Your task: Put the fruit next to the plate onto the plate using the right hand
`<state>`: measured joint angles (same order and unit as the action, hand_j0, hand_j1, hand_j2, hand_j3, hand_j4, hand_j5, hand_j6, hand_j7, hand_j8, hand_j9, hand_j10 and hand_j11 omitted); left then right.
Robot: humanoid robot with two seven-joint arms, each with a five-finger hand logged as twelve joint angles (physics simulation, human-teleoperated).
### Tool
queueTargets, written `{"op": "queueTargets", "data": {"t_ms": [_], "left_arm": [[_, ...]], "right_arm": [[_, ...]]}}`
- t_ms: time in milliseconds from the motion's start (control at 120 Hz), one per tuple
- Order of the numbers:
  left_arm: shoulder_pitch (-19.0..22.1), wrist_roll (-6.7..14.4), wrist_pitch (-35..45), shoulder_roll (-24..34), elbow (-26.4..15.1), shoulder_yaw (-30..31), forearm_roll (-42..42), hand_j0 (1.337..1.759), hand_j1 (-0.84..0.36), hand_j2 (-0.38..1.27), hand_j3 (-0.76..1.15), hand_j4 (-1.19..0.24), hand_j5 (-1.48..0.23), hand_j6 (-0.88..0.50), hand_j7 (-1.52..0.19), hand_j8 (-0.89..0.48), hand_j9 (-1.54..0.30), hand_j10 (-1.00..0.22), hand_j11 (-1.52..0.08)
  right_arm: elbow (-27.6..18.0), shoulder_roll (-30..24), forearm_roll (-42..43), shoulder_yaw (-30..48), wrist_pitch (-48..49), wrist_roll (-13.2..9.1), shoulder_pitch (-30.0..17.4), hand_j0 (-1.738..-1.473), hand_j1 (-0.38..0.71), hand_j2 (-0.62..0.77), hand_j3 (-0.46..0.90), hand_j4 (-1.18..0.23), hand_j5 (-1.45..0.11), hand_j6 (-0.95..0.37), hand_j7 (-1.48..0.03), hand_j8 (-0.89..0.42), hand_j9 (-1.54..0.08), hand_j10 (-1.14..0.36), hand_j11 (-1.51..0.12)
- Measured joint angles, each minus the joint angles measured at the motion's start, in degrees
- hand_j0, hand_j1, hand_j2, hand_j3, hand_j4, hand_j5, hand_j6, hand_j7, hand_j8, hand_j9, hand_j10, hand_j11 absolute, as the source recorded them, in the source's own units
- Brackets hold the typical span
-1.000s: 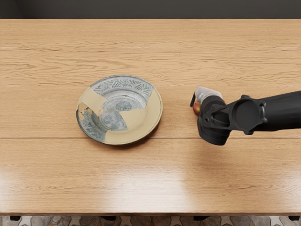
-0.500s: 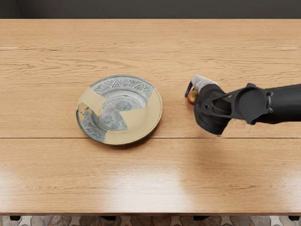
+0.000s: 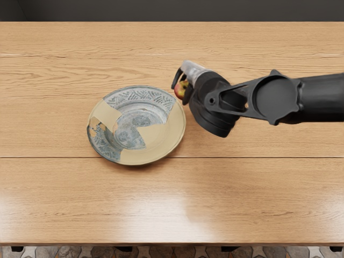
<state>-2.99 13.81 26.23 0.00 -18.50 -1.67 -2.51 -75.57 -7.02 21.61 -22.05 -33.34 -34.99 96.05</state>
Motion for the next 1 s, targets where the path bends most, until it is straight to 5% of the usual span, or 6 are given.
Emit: {"op": "queueTargets", "data": {"t_ms": [250,783,1000], "left_arm": [[0.0,0.0,0.0,0.0,0.0,0.0,0.0,1.658,0.35,0.00,0.00,0.00,0.00,0.00,0.00,0.00,0.00,0.00,0.00],[0.0,0.0,0.0,0.0,0.0,0.0,0.0,1.658,0.35,0.00,0.00,0.00,0.00,0.00,0.00,0.00,0.00,0.00,0.00],[0.0,0.0,0.0,0.0,0.0,0.0,0.0,1.658,0.35,0.00,0.00,0.00,0.00,0.00,0.00,0.00,0.00,0.00,0.00]], "right_arm": [[-1.0,6.1,0.0,1.6,-0.1,0.1,1.3,-1.655,0.27,0.14,0.00,-0.71,-1.02,-0.41,-0.96,-0.36,-1.02,-0.64,-1.05],[-0.3,7.0,0.2,-0.5,-0.6,0.0,-2.7,-1.652,0.26,0.12,0.00,-0.73,-0.96,-0.42,-0.95,-0.38,-0.99,-0.66,-1.01],[2.9,7.0,0.2,-0.4,-0.7,0.0,-3.6,-1.656,-0.10,0.04,0.00,-0.28,-0.37,-0.17,-0.37,-0.16,-0.38,-0.26,-0.39]]}}
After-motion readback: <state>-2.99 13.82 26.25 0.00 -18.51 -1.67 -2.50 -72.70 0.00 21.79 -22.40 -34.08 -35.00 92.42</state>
